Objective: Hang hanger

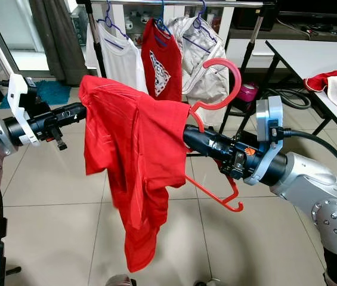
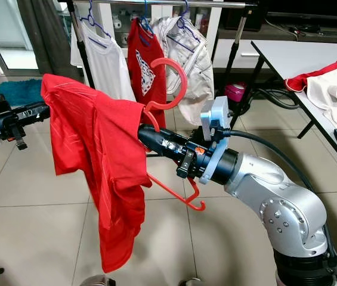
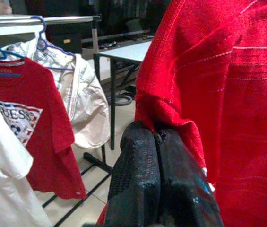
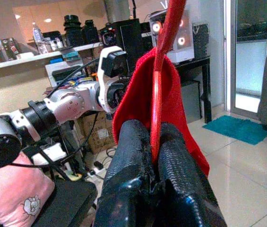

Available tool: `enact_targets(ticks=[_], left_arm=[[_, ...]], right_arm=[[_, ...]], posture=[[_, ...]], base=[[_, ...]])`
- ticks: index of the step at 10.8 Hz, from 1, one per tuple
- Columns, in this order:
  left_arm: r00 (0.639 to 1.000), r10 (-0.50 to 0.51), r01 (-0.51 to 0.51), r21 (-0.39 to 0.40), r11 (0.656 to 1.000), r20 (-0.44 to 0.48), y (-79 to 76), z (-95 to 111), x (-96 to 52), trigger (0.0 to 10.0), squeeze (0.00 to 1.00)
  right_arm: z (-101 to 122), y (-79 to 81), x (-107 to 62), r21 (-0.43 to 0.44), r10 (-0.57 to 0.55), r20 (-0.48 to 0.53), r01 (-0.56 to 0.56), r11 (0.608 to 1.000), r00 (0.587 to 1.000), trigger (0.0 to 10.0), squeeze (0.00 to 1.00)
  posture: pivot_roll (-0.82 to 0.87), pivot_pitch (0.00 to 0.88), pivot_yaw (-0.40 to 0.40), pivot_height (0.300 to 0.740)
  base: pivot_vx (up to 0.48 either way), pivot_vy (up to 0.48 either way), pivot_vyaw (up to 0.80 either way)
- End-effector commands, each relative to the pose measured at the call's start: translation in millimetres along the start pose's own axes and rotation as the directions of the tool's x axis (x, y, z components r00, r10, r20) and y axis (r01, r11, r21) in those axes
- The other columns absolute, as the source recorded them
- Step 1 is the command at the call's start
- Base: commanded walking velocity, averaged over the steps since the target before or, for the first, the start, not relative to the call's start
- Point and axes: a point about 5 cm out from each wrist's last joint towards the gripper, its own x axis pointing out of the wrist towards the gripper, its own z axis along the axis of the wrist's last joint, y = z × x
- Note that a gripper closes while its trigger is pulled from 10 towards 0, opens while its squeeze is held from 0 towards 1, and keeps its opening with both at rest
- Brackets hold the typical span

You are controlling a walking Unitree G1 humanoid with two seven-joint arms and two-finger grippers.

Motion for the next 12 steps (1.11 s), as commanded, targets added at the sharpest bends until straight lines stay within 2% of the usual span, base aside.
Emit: enact_targets(ticks=[1, 3, 4, 5, 6, 8, 9, 11, 12], left_arm=[[1.000, 0.010, -0.010, 0.017, 1.000, 0.003, 2.4, 4, 2.5, 0.0, 0.00], [1.000, 0.026, -0.026, 0.023, 0.999, 0.006, 4.2, 4, 2.5, 0.0, 0.00], [0.997, 0.081, -0.081, 0.056, 0.995, -0.001, 9.4, 5, 1.3, 0.0, 0.00], [0.981, 0.195, -0.194, 0.111, 0.975, 0.000, 19.2, 8, -1.2, 0.0, 0.00], [0.949, 0.314, -0.312, 0.160, 0.936, 0.018, 29.9, 13, -6.2, 0.0, 0.00], [0.903, 0.422, -0.428, 0.193, 0.883, 0.075, 39.9, 24, -11.8, 0.0, 0.00], [0.906, 0.412, -0.422, 0.202, 0.884, 0.091, 40.4, 25, -10.0, 0.0, 0.00], [0.935, 0.345, -0.355, 0.213, 0.910, 0.087, 36.3, 25, -3.5, 0.0, 0.00], [0.933, 0.345, -0.359, 0.211, 0.909, 0.104, 37.7, 29, -1.0, 0.0, 0.00]], right_arm=[[7, 1.5, 2.3, -0.029, 0.019, 0.028, -0.018, 0.999, 0.999, 10.0, 0.00], [7, 1.4, 2.3, -0.028, 0.018, 0.029, -0.017, 0.999, 0.999, 10.0, 0.00], [6, 1.5, 2.4, -0.027, 0.017, 0.028, -0.016, 1.000, 0.999, 10.0, 0.00], [5, 1.1, 2.4, -0.027, 0.012, 0.023, -0.012, 1.000, 1.000, 10.0, 0.00], [4, 0.7, 2.4, -0.026, 0.008, 0.018, -0.007, 1.000, 1.000, 10.0, 0.00], [3, 0.6, 2.8, -0.026, 0.007, 0.016, -0.006, 1.000, 1.000, 10.0, 0.00], [3, 0.5, 2.9, -0.027, 0.006, 0.016, -0.005, 1.000, 1.000, 10.0, 0.00], [3, 0.9, 2.9, -0.027, 0.010, 0.008, -0.010, 1.000, 1.000, 10.0, 0.00], [1, 1.6, 2.7, -0.027, 0.014, -0.002, -0.014, 1.000, 1.000, 10.0, 0.00]], posture=[[-0.06, 0.026, 0.020, 0.740], [-0.06, 0.026, 0.020, 0.740], [-0.06, 0.025, 0.021, 0.740], [-0.06, 0.025, 0.021, 0.740], [-0.06, 0.025, 0.022, 0.740], [-0.06, 0.024, 0.021, 0.740], [-0.06, 0.024, 0.021, 0.740], [-0.06, 0.024, 0.021, 0.740], [-0.06, 0.015, 0.016, 0.740]], base=[[0.000, 0.000, 0.00], [0.000, 0.000, 0.00], [0.000, 0.000, 0.00], [0.000, 0.000, 0.00], [0.000, 0.000, 0.00], [0.000, 0.000, 0.00], [0.000, 0.000, 0.00], [0.000, 0.000, 0.00], [0.000, 0.000, 0.00]])
